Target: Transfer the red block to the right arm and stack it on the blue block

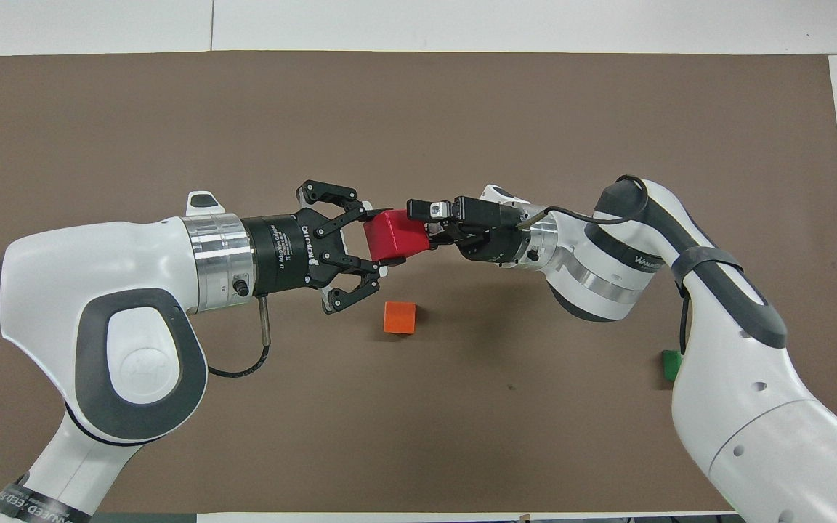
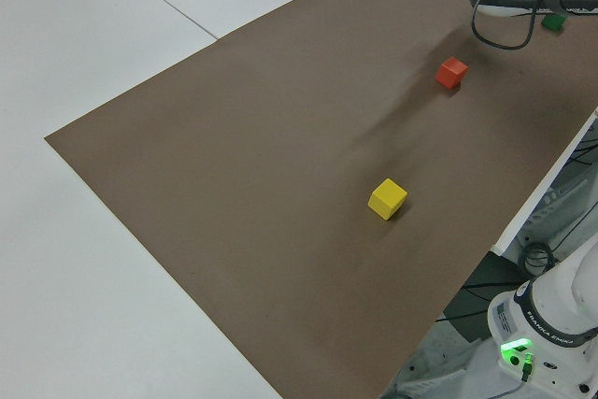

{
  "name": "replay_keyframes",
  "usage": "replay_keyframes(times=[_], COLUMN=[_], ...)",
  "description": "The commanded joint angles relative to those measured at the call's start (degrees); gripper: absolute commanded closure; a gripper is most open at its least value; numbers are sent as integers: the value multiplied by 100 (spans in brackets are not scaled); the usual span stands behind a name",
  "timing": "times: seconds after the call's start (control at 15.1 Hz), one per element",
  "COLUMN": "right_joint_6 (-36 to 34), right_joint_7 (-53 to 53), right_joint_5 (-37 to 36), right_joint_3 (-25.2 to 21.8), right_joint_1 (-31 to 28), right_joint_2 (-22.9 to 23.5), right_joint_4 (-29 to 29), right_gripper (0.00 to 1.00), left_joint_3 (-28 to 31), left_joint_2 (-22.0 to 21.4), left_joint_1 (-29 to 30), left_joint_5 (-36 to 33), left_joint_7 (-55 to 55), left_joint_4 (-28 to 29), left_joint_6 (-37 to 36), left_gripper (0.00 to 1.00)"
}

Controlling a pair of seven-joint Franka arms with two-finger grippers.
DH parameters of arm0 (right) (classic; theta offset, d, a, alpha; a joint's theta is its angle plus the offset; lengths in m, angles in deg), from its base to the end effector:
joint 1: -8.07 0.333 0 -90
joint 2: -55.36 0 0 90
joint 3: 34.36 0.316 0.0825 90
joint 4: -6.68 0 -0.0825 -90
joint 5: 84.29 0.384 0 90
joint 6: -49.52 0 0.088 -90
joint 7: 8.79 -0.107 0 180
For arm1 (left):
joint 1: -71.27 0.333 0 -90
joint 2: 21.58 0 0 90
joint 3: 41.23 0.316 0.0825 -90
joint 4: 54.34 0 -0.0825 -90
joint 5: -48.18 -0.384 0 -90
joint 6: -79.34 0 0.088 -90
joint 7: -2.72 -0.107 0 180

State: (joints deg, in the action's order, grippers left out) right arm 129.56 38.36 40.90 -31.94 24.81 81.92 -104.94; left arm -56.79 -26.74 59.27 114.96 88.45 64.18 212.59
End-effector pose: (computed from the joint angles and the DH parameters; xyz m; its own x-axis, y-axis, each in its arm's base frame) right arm 0.5640 0.2971 0.3452 0.9982 -0.0020 -0.0603 -0.0503 0.5236 -0.8505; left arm 0.4898 -0.2782 0.5155 -0.0610 0.5507 -0.8325 0.9864 0.1606 0.0339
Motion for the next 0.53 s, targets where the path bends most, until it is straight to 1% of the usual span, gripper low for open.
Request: replay_keyframes(times=[0.0,0.07,0.13,0.2,0.46], right_joint_6=[187,222,231,275,424], right_joint_7=[189,198,207,190,163], right_joint_5=[129,129,120,120,111], right_joint_3=[22,22,22,22,22], right_joint_1=[31,31,31,22,22], right_joint_2=[43,43,43,43,34], right_joint_4=[106,106,106,106,106], right_gripper=[36,47,64,100,100], left_joint_3=[79,79,71,70,70], left_joint_2=[50,59,59,59,59], left_joint_1=[-118,-118,-127,-127,-127], left_joint_5=[161,161,161,161,161], left_joint_7=[-65,-65,-57,-39,-13], left_joint_4=[-92,-92,-92,-92,-92], left_joint_6=[113,113,174,210,228], left_gripper=[100,100,100,100,100])
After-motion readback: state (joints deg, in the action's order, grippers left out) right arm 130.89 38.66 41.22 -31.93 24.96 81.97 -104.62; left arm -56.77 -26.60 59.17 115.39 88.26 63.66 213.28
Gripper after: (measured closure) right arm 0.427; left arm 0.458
